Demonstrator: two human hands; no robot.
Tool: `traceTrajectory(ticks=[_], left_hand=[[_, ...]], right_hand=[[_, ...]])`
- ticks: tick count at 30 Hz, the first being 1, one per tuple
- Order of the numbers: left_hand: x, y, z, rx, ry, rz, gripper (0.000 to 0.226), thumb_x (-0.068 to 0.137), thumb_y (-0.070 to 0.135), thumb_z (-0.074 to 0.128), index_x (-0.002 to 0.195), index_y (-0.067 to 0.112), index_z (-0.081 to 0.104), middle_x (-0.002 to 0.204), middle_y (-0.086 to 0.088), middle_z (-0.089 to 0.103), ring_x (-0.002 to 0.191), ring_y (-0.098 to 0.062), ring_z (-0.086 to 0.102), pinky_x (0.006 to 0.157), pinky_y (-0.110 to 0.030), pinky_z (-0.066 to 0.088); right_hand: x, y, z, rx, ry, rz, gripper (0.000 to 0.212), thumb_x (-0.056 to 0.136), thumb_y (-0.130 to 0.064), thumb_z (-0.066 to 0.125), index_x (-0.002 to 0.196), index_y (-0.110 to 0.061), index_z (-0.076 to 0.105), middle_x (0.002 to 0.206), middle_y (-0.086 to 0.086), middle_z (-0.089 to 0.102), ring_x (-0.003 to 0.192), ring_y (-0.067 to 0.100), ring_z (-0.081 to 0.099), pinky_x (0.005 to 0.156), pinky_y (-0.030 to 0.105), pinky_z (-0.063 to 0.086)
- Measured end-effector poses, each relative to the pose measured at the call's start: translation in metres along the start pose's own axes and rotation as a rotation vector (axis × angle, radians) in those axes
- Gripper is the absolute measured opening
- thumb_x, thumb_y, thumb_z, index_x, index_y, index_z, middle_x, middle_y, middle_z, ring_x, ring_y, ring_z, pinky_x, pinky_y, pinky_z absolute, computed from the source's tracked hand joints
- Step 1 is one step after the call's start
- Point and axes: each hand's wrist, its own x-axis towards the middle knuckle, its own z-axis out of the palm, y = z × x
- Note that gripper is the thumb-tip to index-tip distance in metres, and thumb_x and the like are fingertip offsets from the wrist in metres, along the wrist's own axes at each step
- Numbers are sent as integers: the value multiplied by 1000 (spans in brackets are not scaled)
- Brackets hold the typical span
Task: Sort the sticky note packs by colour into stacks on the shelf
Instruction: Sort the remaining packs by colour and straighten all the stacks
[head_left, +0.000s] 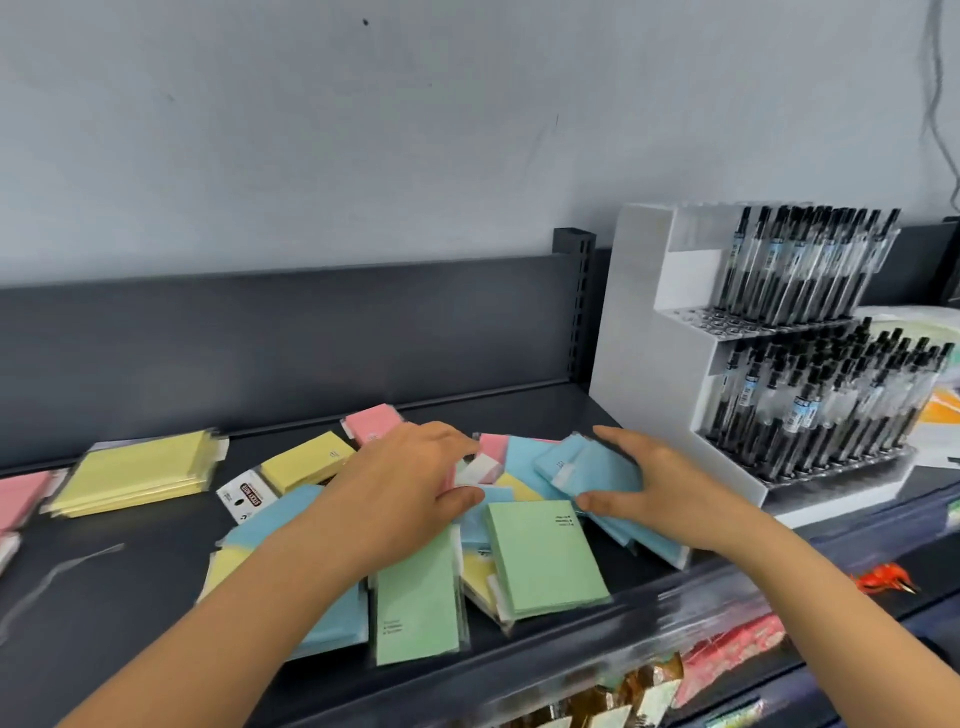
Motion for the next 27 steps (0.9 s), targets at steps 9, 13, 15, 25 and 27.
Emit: traceTrajectory(ticks=[9, 13, 15, 25, 27], left_hand=[[13, 52, 12, 14, -8, -81, 45, 91, 46, 51, 133, 35, 44, 138, 19, 43, 121, -9, 42, 96, -24, 36], [8, 69, 18, 17, -9, -143, 47, 90, 47, 50, 135, 34, 43, 141, 17, 42, 127, -8, 40, 103, -27, 36], [5, 74, 19, 24, -12, -170, 48, 91, 47, 50, 136, 34, 43, 141, 14, 43, 129, -9, 39, 106, -30, 34], [35, 94, 36, -11, -66, -86, 59, 84, 50, 60, 135, 26, 46, 140, 8, 46, 128, -16, 39, 105, -35, 36], [50, 99, 42, 57, -162, 22, 66, 81, 46, 65, 139, 23, 42, 145, 4, 42, 132, -19, 35, 108, -35, 31]], right_hand=[[-8, 21, -8, -107, -31, -135, 73, 71, -37, 69, 135, -39, 34, 115, -12, 52, 89, 7, 47, 72, 22, 41], [-3, 29, -9, 5, -6, -157, 60, 76, -40, 62, 131, -33, 39, 112, -7, 57, 86, 10, 54, 61, 20, 41], [1, 30, -14, 83, 52, -168, 62, 79, -41, 61, 135, -29, 38, 114, -9, 53, 90, 9, 53, 64, 19, 41], [0, 21, -46, 508, 188, -180, 57, 82, -43, 61, 135, -37, 41, 120, -20, 48, 88, -21, 46, 56, 1, 43], [-3, 21, -48, 593, 184, -156, 56, 82, -41, 62, 133, -38, 42, 120, -20, 50, 90, -17, 50, 54, 4, 44]])
